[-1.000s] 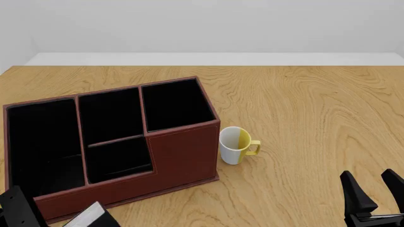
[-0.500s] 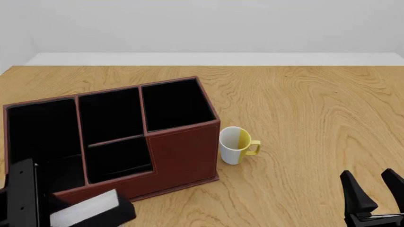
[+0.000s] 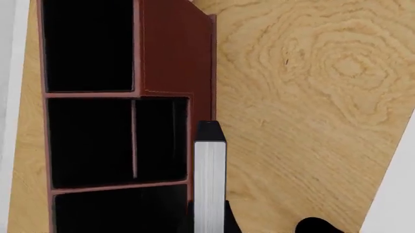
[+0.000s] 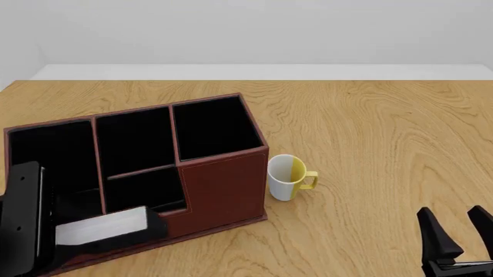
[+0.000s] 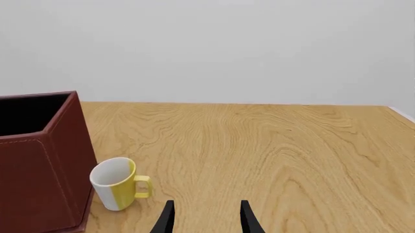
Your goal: Pick up the book and place it in the front compartment of the caddy.
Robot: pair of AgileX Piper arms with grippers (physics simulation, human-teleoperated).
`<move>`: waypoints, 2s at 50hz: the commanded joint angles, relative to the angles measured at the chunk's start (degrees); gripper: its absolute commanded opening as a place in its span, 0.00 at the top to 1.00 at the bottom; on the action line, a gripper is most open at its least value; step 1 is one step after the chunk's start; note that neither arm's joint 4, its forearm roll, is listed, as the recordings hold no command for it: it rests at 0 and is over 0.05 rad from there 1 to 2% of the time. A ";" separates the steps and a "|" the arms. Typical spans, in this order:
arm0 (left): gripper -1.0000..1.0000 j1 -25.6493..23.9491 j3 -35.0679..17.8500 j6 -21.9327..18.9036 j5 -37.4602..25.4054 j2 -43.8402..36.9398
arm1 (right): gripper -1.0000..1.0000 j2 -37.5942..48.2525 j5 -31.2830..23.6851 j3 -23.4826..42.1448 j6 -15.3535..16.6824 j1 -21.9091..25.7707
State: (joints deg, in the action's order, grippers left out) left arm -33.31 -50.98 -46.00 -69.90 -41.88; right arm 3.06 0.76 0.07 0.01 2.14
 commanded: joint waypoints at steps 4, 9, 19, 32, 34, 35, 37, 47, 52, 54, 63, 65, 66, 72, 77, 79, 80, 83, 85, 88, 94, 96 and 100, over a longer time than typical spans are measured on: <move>1.00 1.73 -2.69 -3.77 0.00 -1.57 | 0.00 0.10 0.35 0.04 -0.19 -0.25; 1.00 1.83 -6.83 -2.65 0.00 -3.01 | 0.00 0.45 0.70 0.11 -0.15 -0.37; 1.00 5.67 -7.83 -6.84 0.00 -4.04 | 0.00 0.98 1.14 0.03 -0.27 -0.27; 1.00 6.07 -11.91 -9.08 0.00 -6.16 | 0.00 0.62 0.82 0.03 -0.31 -0.25; 1.00 6.78 -11.86 -10.16 0.00 -6.19 | 0.00 1.15 1.18 0.01 -0.49 -0.20; 1.00 6.16 -12.62 -9.09 0.00 -6.55 | 0.00 0.91 1.00 -0.02 -0.25 -0.15; 1.00 6.90 -13.56 -9.39 0.00 -6.99 | 0.00 0.65 0.69 0.00 -0.30 -0.01; 1.00 9.37 -15.74 -12.06 0.01 -8.25 | 0.00 1.00 1.32 0.13 -0.52 -0.64; 1.00 9.65 -16.32 -12.39 0.01 -8.60 | 0.00 0.43 0.74 0.19 -0.50 -0.44; 1.00 10.88 -18.07 -12.70 0.02 -9.48 | 0.00 0.92 1.27 0.06 -0.57 -0.50; 1.00 11.01 -20.70 -11.85 0.04 -11.27 | 0.00 1.37 1.65 0.07 -0.32 -0.65; 1.00 11.72 -19.22 -13.93 0.19 -10.71 | 0.00 1.13 1.49 0.06 -0.14 -0.70; 1.00 11.44 -19.84 -12.96 0.35 -11.36 | 0.00 1.45 1.71 0.04 -0.38 -0.73; 1.00 11.30 -20.86 -12.94 0.97 -12.22 | 0.00 1.99 2.37 0.06 -0.50 -1.04; 1.00 11.87 -20.60 -13.20 2.23 -13.04 | 0.00 2.49 2.82 0.05 -0.29 -1.16; 1.00 11.53 -21.13 -12.70 2.27 -13.41 | 0.00 2.65 2.97 0.02 -0.31 -1.23; 1.00 12.08 -21.70 -12.42 2.63 -14.26 | 0.00 2.94 3.21 0.03 -0.18 -1.26; 1.00 12.36 -20.35 -13.35 3.79 -14.29 | 0.00 3.67 3.86 -0.02 -0.25 -1.35; 1.00 11.16 -21.79 -10.96 3.88 -15.18 | 0.00 3.60 3.81 -0.02 0.03 -1.25; 1.00 12.22 -19.88 -12.18 5.54 -15.17 | 0.00 4.09 4.07 -0.05 -0.03 -1.17; 1.00 13.02 -18.01 -12.32 7.08 -15.53 | 0.00 5.36 5.07 -0.06 -0.13 -1.30; 1.00 13.58 -16.93 -13.12 7.32 -15.23 | 0.00 5.31 4.87 -0.06 0.02 -1.34; 1.00 13.50 -18.00 -12.18 7.69 -16.06 | 0.00 5.84 5.31 -0.06 -0.06 -1.43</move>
State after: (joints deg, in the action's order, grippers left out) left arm -20.68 -69.19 -57.41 -64.47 -57.03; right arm 7.72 5.20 0.03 -0.13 0.85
